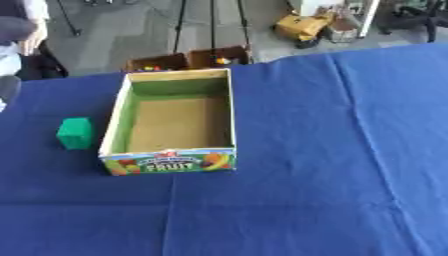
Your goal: Pick up objects on the table and place them in the box.
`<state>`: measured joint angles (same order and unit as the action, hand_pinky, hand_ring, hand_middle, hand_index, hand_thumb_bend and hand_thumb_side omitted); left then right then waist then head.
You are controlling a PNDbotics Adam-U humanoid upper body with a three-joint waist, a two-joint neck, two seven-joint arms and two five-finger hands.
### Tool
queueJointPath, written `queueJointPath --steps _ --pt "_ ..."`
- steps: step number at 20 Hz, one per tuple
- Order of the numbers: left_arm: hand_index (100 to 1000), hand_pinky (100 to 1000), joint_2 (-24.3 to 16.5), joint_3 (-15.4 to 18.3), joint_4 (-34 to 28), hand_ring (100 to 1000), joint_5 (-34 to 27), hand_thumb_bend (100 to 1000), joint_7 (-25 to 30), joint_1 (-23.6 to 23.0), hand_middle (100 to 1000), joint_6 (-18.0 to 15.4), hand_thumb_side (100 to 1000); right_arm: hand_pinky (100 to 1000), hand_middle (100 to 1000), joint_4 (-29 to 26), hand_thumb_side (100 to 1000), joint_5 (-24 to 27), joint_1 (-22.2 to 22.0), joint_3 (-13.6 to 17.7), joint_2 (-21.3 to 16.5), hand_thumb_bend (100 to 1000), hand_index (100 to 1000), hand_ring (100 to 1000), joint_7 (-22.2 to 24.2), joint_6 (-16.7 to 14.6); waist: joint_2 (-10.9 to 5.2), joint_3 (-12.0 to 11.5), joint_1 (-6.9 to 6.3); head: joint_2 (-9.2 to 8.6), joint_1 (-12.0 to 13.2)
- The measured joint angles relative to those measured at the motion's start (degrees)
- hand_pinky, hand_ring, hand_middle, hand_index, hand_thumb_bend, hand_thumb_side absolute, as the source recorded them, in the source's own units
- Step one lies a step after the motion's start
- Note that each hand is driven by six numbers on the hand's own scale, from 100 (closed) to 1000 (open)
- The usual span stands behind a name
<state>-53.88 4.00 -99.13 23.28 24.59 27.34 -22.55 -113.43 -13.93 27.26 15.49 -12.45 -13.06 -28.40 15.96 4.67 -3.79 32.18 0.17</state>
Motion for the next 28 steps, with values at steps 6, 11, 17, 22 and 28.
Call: queueJointPath --steps 6,11,17,22,28 --pt "1000 887 -2.2 -1.13 5.92 929 2.93 258 9.56 2.5 958 -1.38 932 705 562 0.0 825 0.44 0.01 -0.04 -0.39 100 758 751 0.57 -0.1 0.01 0.25 -0.05 -0.1 0.5" --pt "1000 895 -2.87 -2.01 9.68 941 6.51 350 13.64 4.69 969 -1.13 904 706 561 0.0 830 0.87 0.01 -0.34 -0.41 100 757 751 0.87 -0.08 0.02 0.37 -0.03 -0.53 0.92" --pt "1000 906 -3.05 -4.31 14.44 958 10.92 595 15.92 7.91 985 -0.29 995 707 558 0.0 832 1.17 0.01 -0.36 -0.41 100 754 751 1.3 -0.06 0.11 0.62 0.04 -0.67 1.5" --pt "1000 916 -2.14 -6.98 18.59 969 11.89 651 16.79 11.15 1000 0.54 1000 709 556 0.0 833 1.48 0.01 -0.37 -0.41 100 753 753 1.73 -0.03 0.34 0.82 0.05 -0.84 1.98" --pt "1000 898 0.29 -10.23 24.05 952 14.1 682 18.42 15.94 993 2.16 932 711 553 0.0 832 1.69 0.0 -0.39 -0.41 100 750 754 2.29 -0.03 0.64 0.96 0.05 -1.0 2.46"
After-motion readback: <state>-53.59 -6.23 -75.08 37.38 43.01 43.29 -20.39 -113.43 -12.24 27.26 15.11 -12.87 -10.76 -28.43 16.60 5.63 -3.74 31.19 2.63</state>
